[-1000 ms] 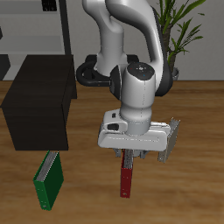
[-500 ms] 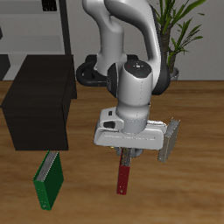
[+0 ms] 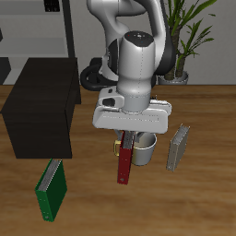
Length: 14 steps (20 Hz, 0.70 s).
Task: Place the red book upright on top of the shelf
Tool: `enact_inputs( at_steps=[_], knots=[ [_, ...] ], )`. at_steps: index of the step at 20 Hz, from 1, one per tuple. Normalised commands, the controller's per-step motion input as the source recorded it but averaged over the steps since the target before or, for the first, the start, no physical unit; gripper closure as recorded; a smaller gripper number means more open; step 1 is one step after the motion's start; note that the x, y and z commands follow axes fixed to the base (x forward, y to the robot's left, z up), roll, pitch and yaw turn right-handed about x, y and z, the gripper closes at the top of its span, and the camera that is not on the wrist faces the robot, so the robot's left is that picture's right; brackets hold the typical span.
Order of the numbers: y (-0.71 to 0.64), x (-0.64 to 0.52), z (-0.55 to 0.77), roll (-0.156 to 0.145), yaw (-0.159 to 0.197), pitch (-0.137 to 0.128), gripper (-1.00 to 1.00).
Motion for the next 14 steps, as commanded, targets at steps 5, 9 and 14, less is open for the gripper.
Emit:
enact_inputs(
  at_steps=[5, 9, 14],
  knots=[
    [-0.24, -0.37, 0.49, -0.012, -0.017, -0.034, 1.00],
    [-0.25, -0.40, 0.54, -0.014, -0.022, -0.045, 1.00],
    [-0.18, -0.43, 0.44, 0.008, 0.022, -0.059, 1.00]
  ],
)
